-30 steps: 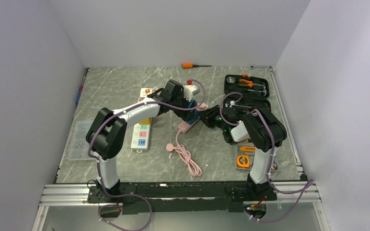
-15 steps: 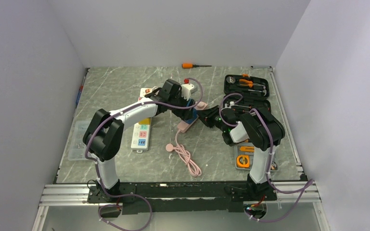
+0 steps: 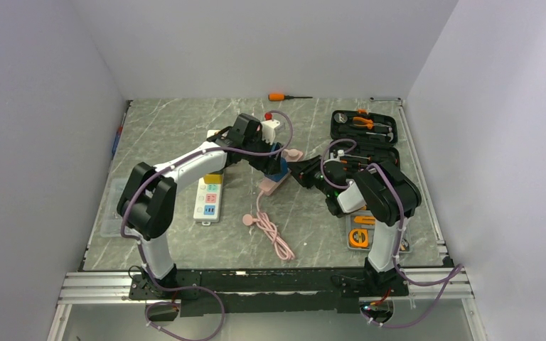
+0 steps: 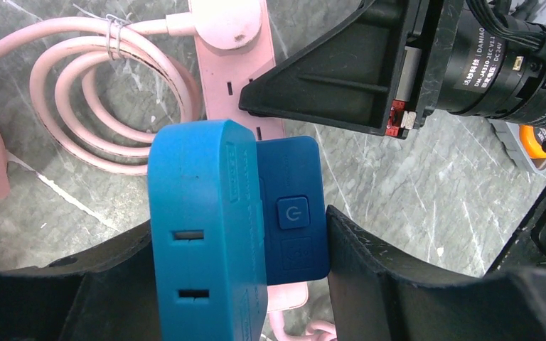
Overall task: Pull the plug off the socket
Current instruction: Remove the plug from the socket.
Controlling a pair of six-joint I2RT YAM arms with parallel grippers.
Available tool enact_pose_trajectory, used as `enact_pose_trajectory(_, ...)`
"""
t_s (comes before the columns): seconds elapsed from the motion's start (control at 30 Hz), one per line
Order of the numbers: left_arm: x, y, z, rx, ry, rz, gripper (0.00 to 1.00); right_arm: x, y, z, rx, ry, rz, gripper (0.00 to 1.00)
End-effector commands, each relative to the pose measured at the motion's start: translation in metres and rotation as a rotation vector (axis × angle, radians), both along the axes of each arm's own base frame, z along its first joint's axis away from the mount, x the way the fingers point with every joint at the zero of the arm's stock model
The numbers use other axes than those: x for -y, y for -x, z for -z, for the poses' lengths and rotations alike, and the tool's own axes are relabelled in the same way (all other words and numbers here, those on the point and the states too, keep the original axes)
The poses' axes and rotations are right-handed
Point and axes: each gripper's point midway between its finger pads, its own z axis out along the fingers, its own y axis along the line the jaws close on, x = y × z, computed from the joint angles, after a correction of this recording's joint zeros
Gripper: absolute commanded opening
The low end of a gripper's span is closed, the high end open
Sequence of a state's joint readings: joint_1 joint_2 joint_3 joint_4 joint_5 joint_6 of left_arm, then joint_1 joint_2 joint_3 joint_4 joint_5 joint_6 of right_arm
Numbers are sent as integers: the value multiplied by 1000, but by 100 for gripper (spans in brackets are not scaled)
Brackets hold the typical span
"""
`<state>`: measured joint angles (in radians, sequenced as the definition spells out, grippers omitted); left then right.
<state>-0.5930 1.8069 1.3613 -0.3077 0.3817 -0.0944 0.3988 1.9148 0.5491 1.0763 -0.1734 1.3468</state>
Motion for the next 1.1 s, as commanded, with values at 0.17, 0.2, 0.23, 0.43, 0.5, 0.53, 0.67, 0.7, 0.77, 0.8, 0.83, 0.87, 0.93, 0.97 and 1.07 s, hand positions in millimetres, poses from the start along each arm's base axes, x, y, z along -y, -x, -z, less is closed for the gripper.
enact_pose_trajectory(0.17,-7,-13,-131,234,251,-8,19,56,23,82,-206,319,131,0)
enact_pose_trajectory(0.2,-8,-14,-132,239,253,-9,19,58,25,84,-214,324,136,0)
enact_pose_trajectory(0.23,-9,-15,-134,241,255,-11,18,59,27,86,-219,324,136,0)
enact_pose_trajectory(0.43,-13,-15,-140,253,261,-6,17,62,33,92,-231,340,137,0)
enact_pose_trajectory(0.5,-15,-17,-142,255,262,-7,17,63,34,92,-225,350,131,0)
enact_pose_trajectory(0.53,-15,-17,-142,255,263,-4,17,63,33,92,-222,353,129,0)
enact_pose_trajectory(0.67,-14,-16,-138,259,258,14,17,63,34,91,-202,372,115,0)
enact_pose_trajectory(0.7,-11,-15,-135,258,259,22,17,61,32,89,-194,368,107,0)
enact_pose_trajectory(0.77,0,-9,-127,253,247,58,17,52,27,80,-168,341,82,0)
enact_pose_trajectory(0.8,5,-6,-126,249,249,74,17,46,24,75,-155,314,65,0)
enact_pose_trajectory(0.83,8,-4,-126,244,252,82,16,39,23,70,-147,285,46,3)
enact_pose_trajectory(0.87,10,-3,-125,239,254,88,16,34,21,64,-136,260,32,18)
enact_pose_trajectory(0.93,11,-2,-123,236,254,90,16,26,18,56,-123,212,13,42)
enact_pose_trajectory(0.97,12,-1,-123,234,255,91,16,22,16,50,-111,186,3,49)
enact_pose_trajectory(1.07,11,0,-120,227,252,91,15,14,11,41,-90,127,-6,64)
